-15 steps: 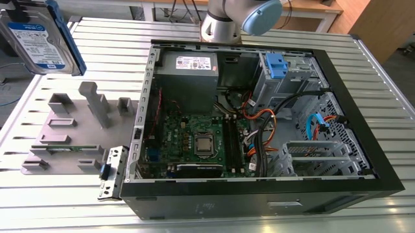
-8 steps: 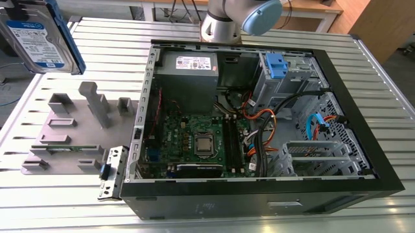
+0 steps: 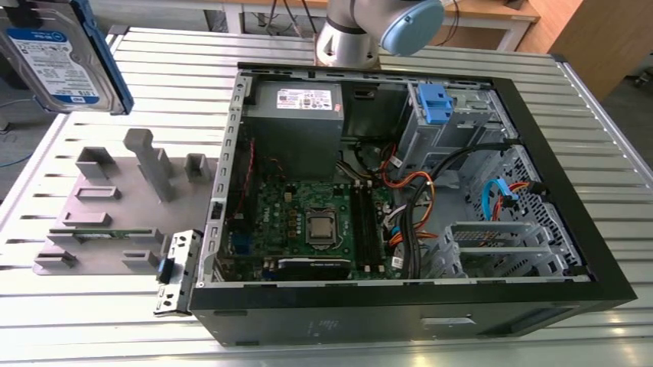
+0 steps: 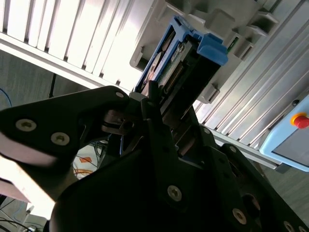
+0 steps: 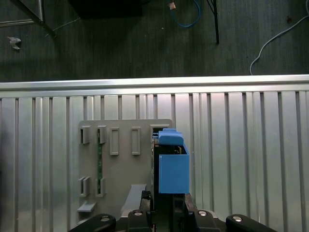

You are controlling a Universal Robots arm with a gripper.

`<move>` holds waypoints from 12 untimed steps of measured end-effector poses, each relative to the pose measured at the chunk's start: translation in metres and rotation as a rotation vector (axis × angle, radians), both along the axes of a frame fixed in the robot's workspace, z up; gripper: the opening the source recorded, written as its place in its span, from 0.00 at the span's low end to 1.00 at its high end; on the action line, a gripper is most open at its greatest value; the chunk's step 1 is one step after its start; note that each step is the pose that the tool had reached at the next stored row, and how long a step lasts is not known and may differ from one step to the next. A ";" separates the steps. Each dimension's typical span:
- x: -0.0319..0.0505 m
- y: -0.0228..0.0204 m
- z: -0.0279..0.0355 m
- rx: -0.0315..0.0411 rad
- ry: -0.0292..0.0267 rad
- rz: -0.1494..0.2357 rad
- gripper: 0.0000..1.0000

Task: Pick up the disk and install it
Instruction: 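Pick up the disk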

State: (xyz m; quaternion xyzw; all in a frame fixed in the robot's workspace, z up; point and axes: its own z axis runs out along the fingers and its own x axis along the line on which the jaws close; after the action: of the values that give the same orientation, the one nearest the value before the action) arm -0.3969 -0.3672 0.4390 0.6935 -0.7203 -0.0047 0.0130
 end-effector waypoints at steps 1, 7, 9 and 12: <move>0.0000 0.0000 0.0005 0.0000 0.0000 0.000 0.35; 0.0000 0.0000 0.0023 0.0000 0.0001 0.000 0.35; 0.0000 0.0000 0.0028 -0.0001 0.0002 0.000 0.35; 0.0000 0.0000 0.0037 0.0000 0.0000 0.000 0.35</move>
State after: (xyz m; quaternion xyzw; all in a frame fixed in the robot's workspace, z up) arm -0.3969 -0.3672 0.4427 0.6935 -0.7203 -0.0047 0.0131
